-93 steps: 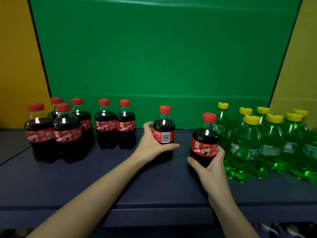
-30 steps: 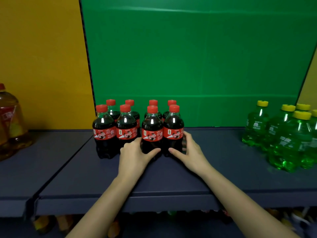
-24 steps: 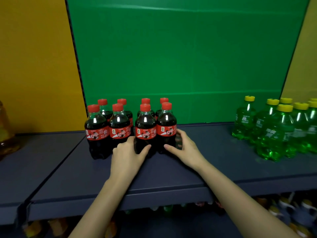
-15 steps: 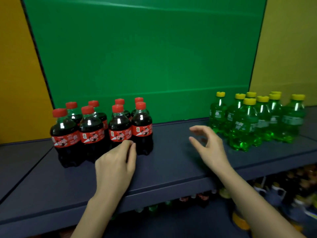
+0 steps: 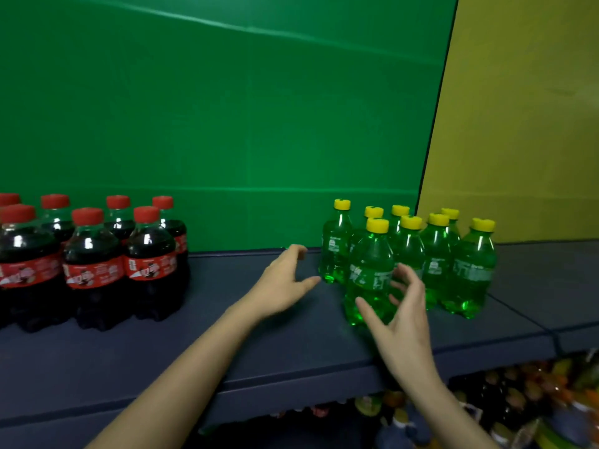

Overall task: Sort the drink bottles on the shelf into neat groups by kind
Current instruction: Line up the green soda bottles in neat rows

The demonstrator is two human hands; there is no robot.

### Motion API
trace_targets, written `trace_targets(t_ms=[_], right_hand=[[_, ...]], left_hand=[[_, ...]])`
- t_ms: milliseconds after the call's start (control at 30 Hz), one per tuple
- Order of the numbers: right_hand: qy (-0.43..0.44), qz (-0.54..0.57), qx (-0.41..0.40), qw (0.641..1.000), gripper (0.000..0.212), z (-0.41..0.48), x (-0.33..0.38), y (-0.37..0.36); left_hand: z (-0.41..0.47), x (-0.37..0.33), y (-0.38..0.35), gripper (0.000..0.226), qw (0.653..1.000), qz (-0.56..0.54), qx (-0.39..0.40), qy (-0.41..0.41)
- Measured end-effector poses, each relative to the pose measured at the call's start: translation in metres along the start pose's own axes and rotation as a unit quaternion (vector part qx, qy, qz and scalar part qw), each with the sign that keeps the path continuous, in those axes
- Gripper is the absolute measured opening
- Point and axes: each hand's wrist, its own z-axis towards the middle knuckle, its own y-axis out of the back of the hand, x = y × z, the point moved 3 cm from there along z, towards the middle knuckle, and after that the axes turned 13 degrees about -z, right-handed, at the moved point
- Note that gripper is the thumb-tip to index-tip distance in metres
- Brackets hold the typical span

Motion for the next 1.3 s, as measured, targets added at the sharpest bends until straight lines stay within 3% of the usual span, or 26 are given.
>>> trace_targets(t_ms=[167, 433, 633, 800, 867, 1100, 1300], right_hand=[[-0.001, 0.014, 0.027, 1.000, 0.073, -0.001, -0.009, -0.008], [0.010, -0.003, 0.084, 0.996, 0.076, -0.001, -0.016, -0.015], [0.016, 0.004, 0.136, 0.991, 0.078, 0.006, -0.011, -0.018], [0.030, -0.001, 0.180, 0.983, 0.087, 0.014, -0.002, -0.025], [0.032, 0.012, 0.210, 0.977, 0.086, 0.021, 0.005, -0.031], [0.027, 0.054, 0.282, 0.957, 0.079, 0.045, 0.024, -0.066], [-0.017, 0.095, 0.329, 0.939, 0.085, 0.068, 0.022, -0.094]], left_hand=[[0.065, 0.013, -0.033, 0.081, 0.979, -0.165, -0.018, 0.120], [0.100, 0.017, -0.056, 0.066, 0.953, -0.268, -0.011, 0.140], [0.098, 0.024, -0.045, 0.058, 0.961, -0.248, -0.021, 0.124], [0.068, 0.038, -0.011, 0.076, 0.961, -0.240, -0.029, 0.134], [0.055, 0.043, 0.001, 0.084, 0.962, -0.236, -0.053, 0.129], [0.020, 0.054, 0.029, 0.067, 0.959, -0.203, -0.171, 0.098], [0.009, 0.065, 0.040, 0.066, 0.950, -0.220, -0.209, 0.076]])
